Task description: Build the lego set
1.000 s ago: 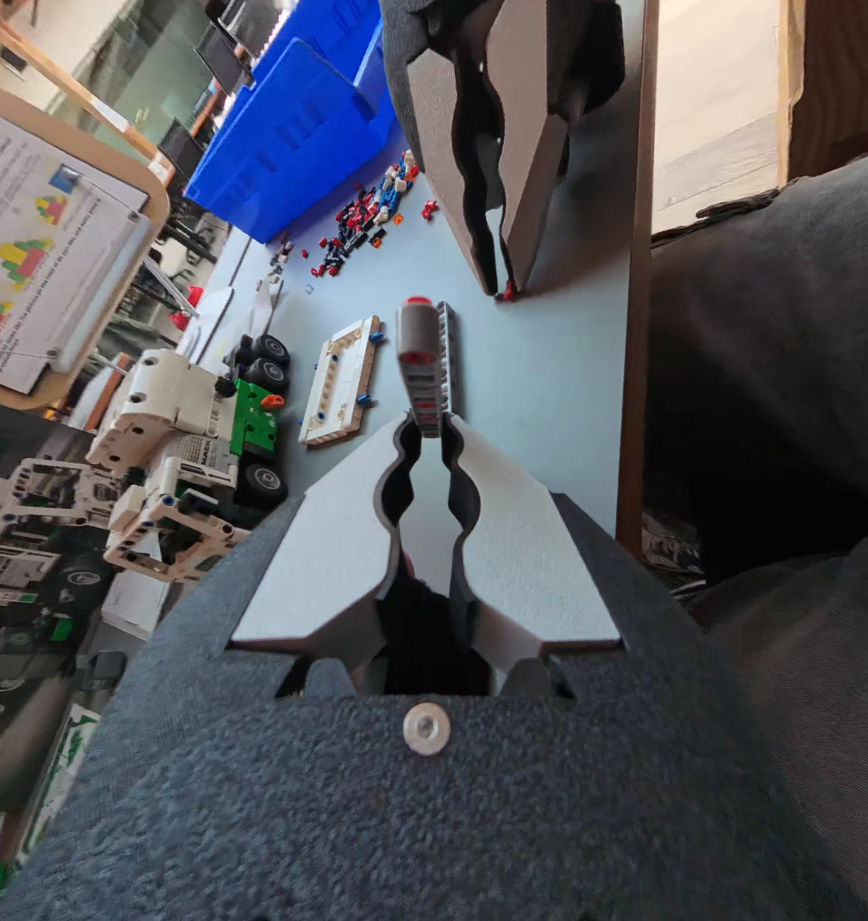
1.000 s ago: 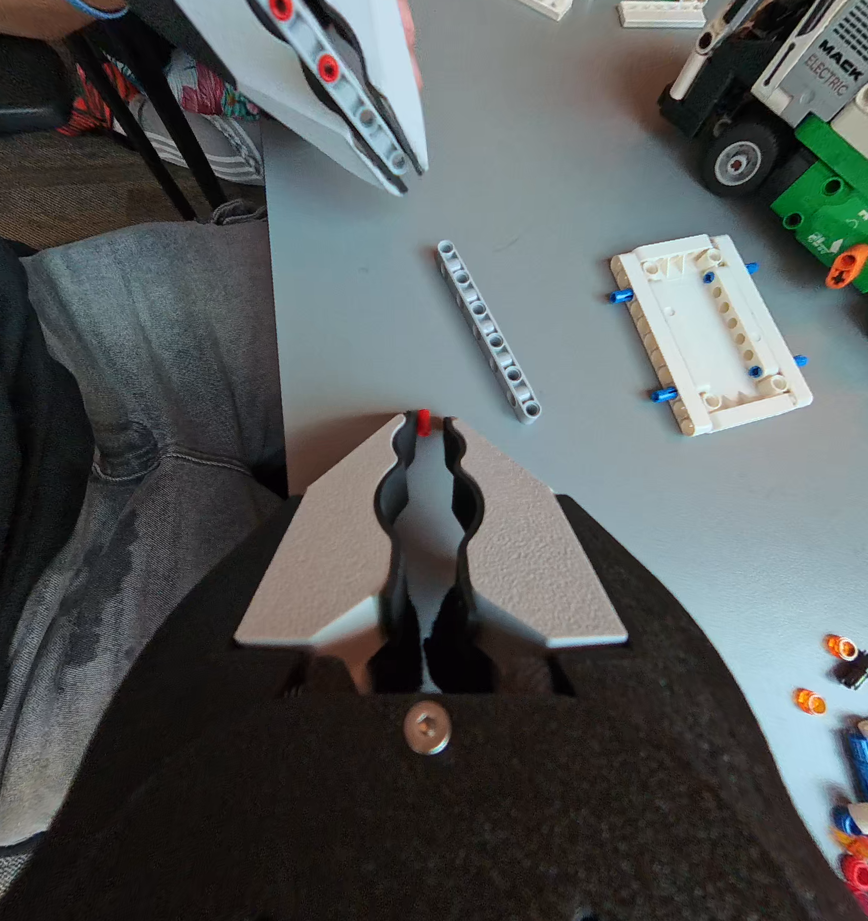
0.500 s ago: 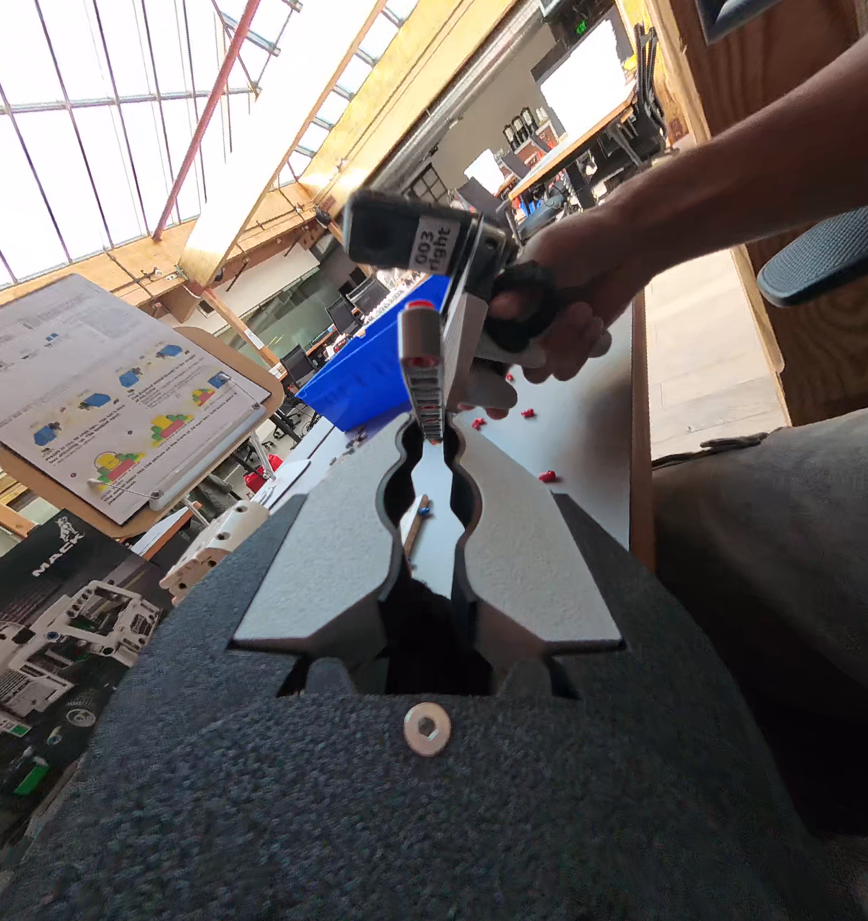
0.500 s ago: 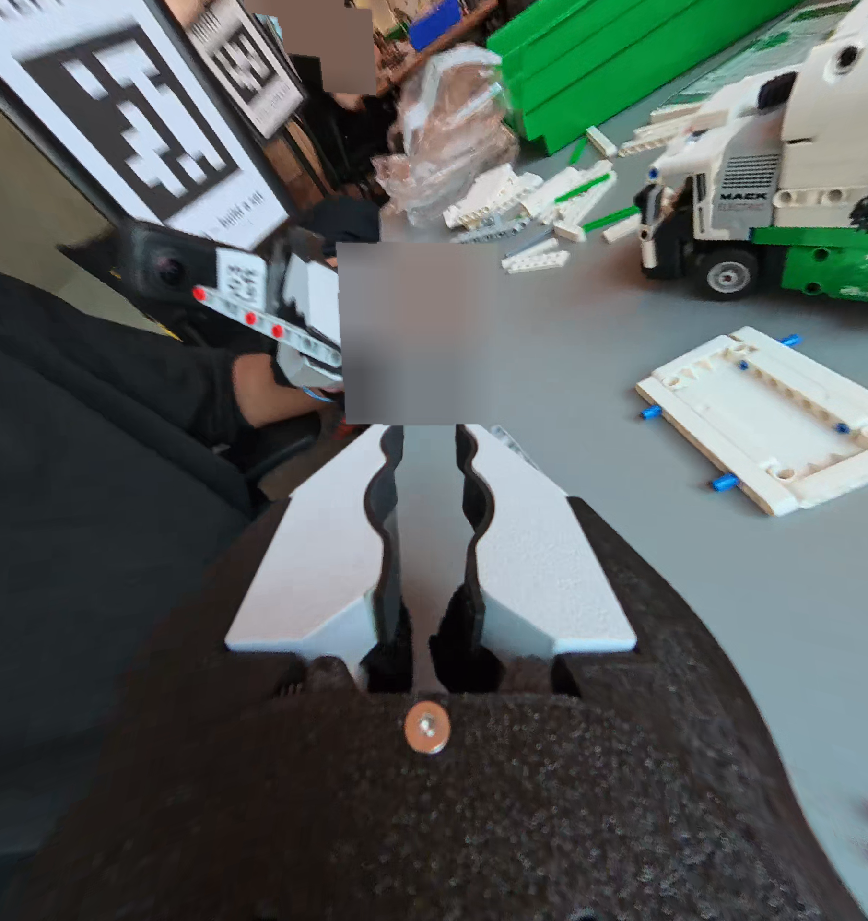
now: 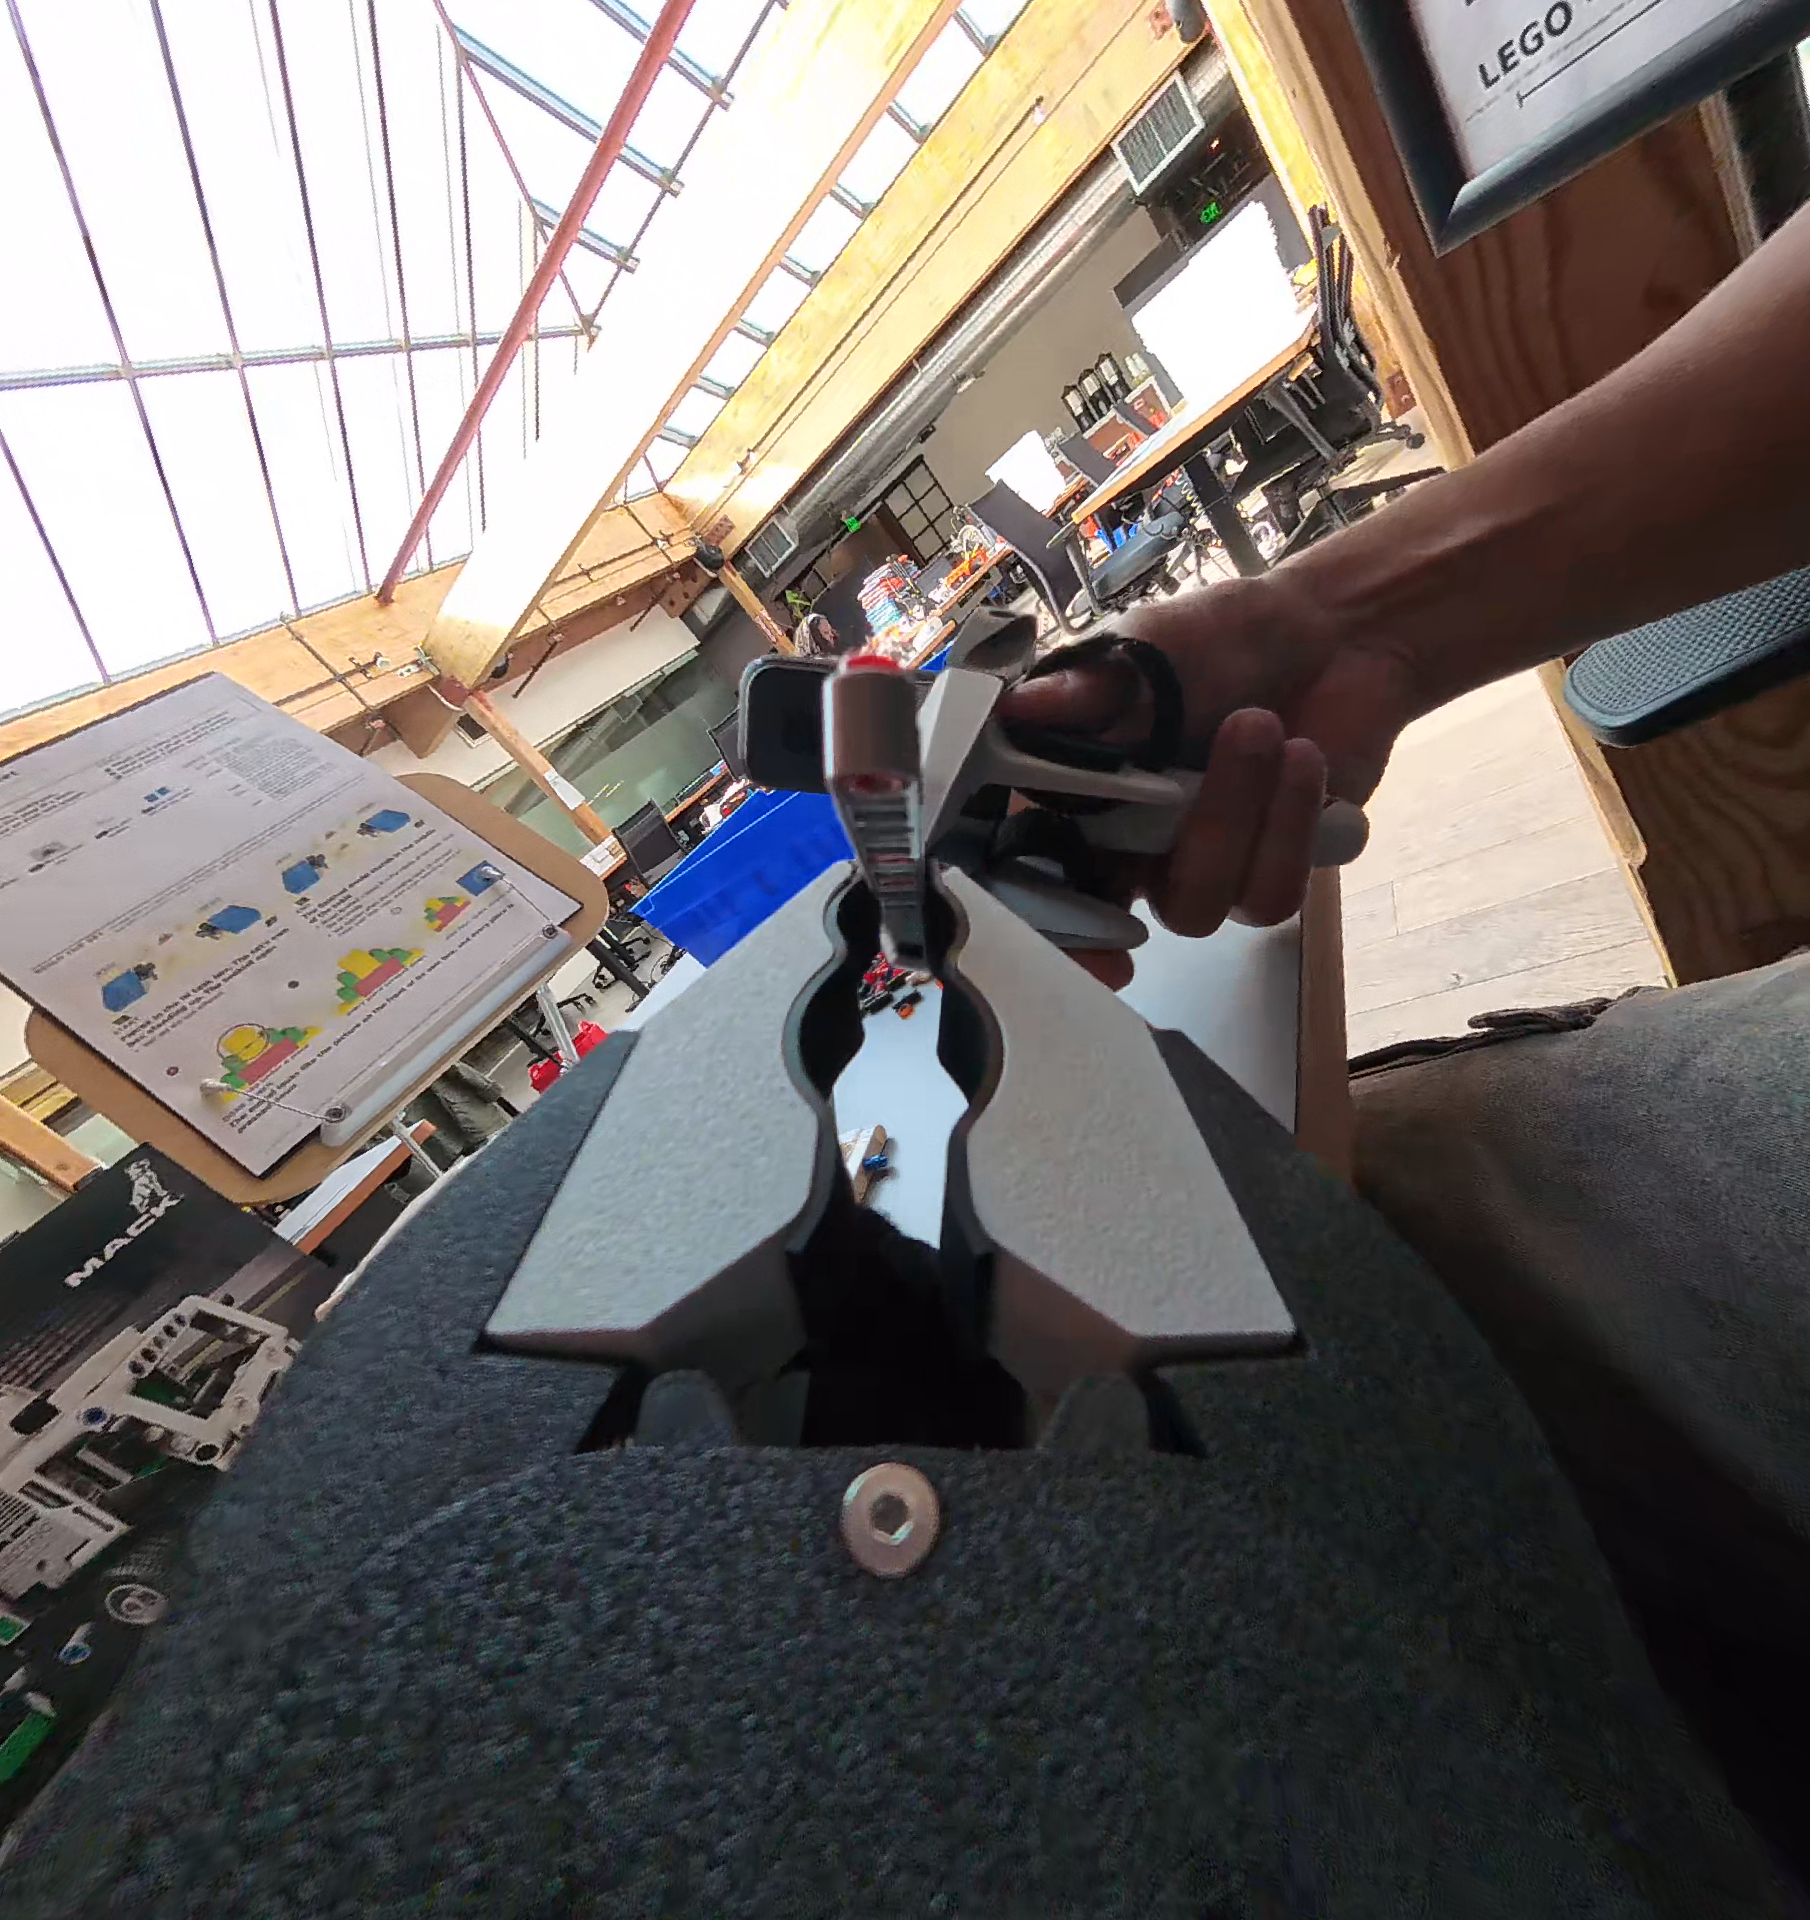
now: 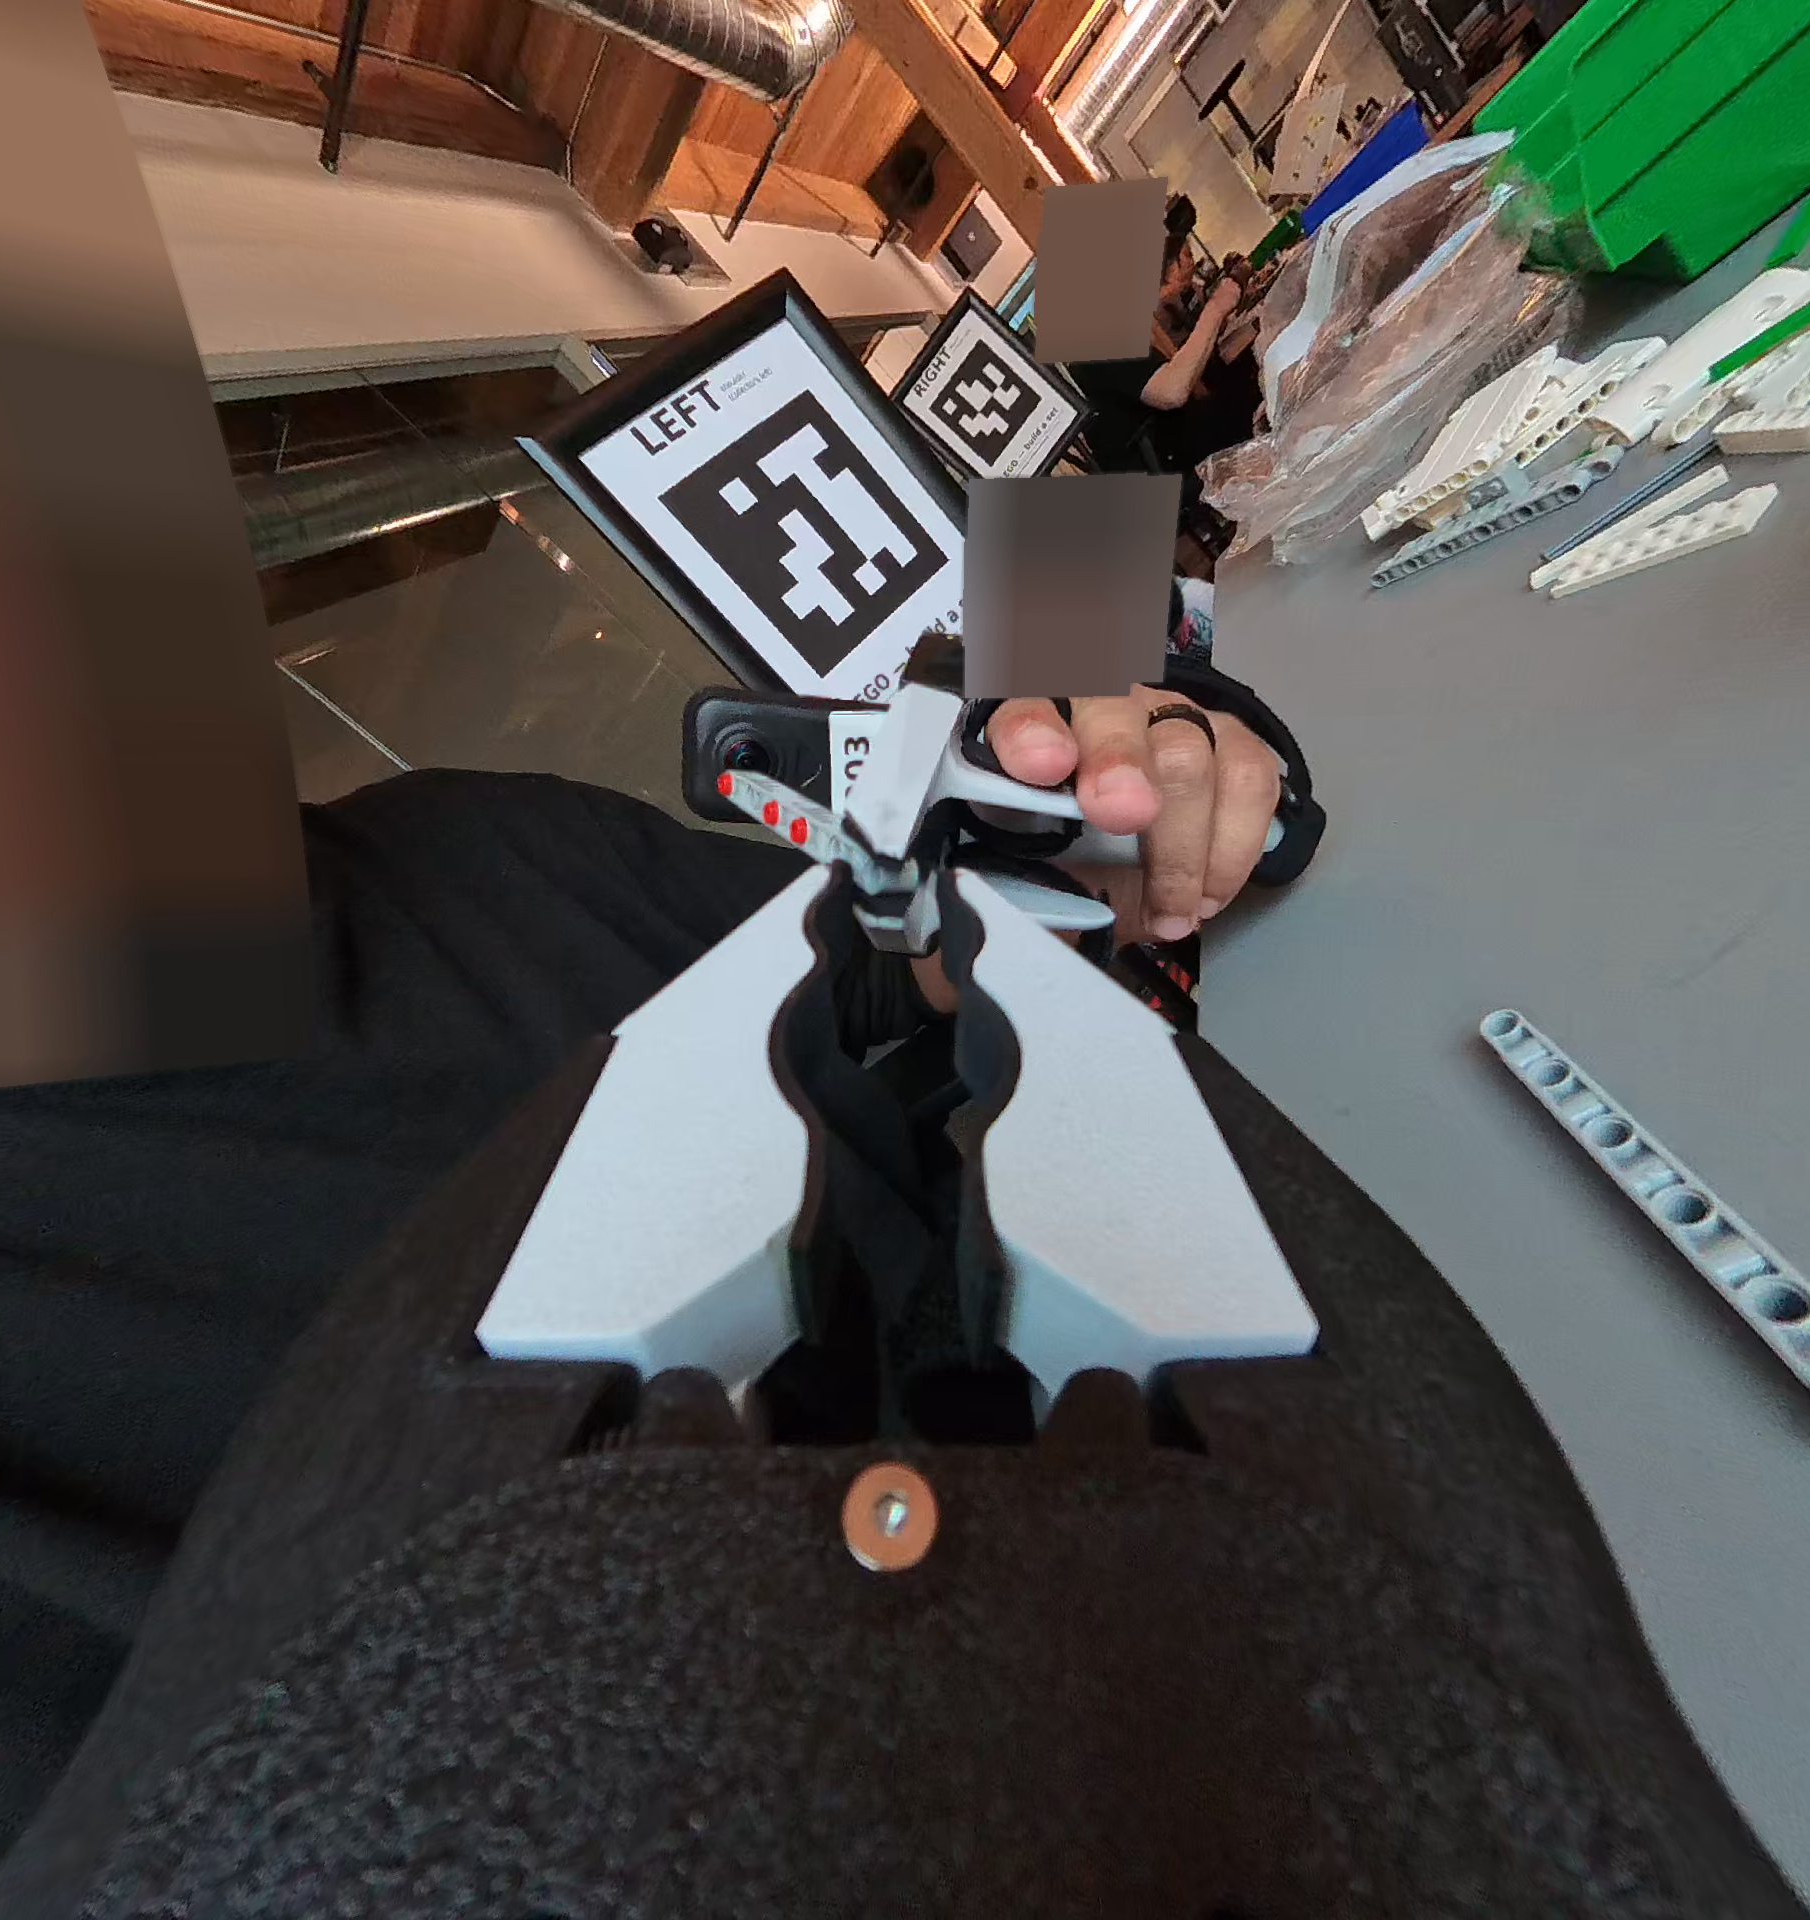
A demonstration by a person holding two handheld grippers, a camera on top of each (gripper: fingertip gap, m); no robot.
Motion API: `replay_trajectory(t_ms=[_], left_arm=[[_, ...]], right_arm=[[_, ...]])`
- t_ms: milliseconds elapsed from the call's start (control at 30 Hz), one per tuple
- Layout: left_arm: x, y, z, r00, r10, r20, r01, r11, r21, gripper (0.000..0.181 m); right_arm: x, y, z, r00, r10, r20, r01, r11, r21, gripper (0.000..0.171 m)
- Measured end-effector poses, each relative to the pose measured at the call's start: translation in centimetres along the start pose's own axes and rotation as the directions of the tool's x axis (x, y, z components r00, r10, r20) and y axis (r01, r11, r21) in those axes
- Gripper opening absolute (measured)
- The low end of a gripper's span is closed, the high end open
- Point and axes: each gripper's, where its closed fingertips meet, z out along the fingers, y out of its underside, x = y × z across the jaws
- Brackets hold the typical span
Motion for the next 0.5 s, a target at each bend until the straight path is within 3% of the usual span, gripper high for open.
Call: replay_trajectory(t_ms=[167,300,500], left_arm=[[0.1,0.1,0.1,1.0,0.006,0.006,-0.005,1.0,-0.01,0.005],[0.1,1.7,0.3,0.998,0.049,0.025,-0.046,0.992,-0.121,0.007],[0.1,2.3,0.3,1.0,0.008,0.009,-0.007,0.989,-0.148,0.006]], right_arm=[[-0.2,-0.3,0.1,0.998,0.044,0.046,-0.045,0.998,0.032,0.008],[1.2,-0.1,-0.6,0.996,0.083,-0.02,-0.083,0.996,0.025,0.007],[1.4,-0.5,-1.6,0.995,0.1,-0.029,-0.099,0.994,0.043,0.007]])
